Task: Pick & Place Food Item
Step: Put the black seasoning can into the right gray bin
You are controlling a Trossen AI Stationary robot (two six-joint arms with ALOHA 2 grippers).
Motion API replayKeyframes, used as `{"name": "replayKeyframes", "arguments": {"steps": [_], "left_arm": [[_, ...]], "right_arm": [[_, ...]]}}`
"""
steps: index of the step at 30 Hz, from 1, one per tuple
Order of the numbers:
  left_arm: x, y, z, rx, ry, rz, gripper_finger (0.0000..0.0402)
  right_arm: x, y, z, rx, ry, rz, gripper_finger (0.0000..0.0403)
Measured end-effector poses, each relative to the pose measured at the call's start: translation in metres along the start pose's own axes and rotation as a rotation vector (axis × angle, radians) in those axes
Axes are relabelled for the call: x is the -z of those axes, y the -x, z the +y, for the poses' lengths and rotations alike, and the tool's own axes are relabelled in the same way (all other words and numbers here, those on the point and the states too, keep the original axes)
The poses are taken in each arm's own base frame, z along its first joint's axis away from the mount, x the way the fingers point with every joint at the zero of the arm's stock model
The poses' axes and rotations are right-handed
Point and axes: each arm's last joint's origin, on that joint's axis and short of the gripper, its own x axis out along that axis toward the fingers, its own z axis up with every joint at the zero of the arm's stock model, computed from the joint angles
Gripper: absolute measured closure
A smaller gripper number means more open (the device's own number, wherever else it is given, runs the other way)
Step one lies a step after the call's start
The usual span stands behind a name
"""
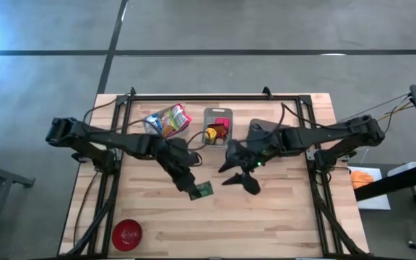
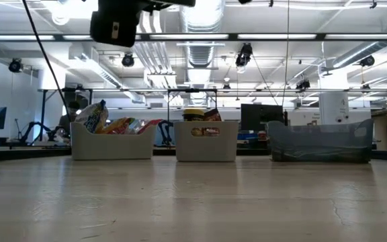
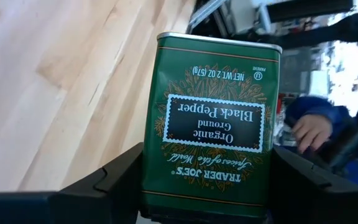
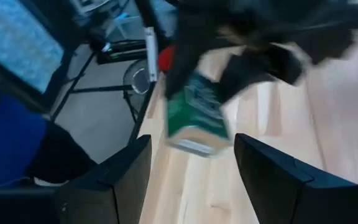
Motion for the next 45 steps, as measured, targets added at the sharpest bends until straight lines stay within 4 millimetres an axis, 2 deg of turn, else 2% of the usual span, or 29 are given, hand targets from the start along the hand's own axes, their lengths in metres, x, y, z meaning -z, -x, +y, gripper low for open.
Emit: {"name": "replayKeyframes", "arguments": {"steps": [4,12,24,32,39,42,45], "left_arm": [[-0.009,0.01,-0.002,0.06,-0.015,-0.025,0.0146],[-0.023,0.02,-0.014,0.222,-0.057,-0.073,0.0146],[-0.029,0.024,-0.012,0.228,-0.051,-0.099,0.0146],[-0.032,0.027,-0.02,0.305,-0.09,-0.126,0.0146],[-0.032,0.027,-0.021,0.317,-0.078,-0.118,0.0146],[-0.033,0.027,-0.022,0.326,-0.086,-0.118,0.0146],[-0.033,0.028,-0.023,0.342,-0.095,-0.118,0.0146]], "right_arm": [[-0.007,0.003,0.007,-0.011,0.116,-0.035,0.0177],[-0.015,0.006,0.016,0.085,0.318,-0.088,0.0177],[-0.016,0.007,0.02,0.055,0.302,-0.09,0.0177],[-0.014,-0.007,0.018,0.063,0.38,-0.079,0.0177],[-0.019,-0.014,0.02,0.076,0.427,-0.155,0.0178],[-0.019,-0.014,0.02,0.075,0.425,-0.153,0.0197],[-0.02,-0.013,0.02,0.071,0.433,-0.155,0.0244]]}}
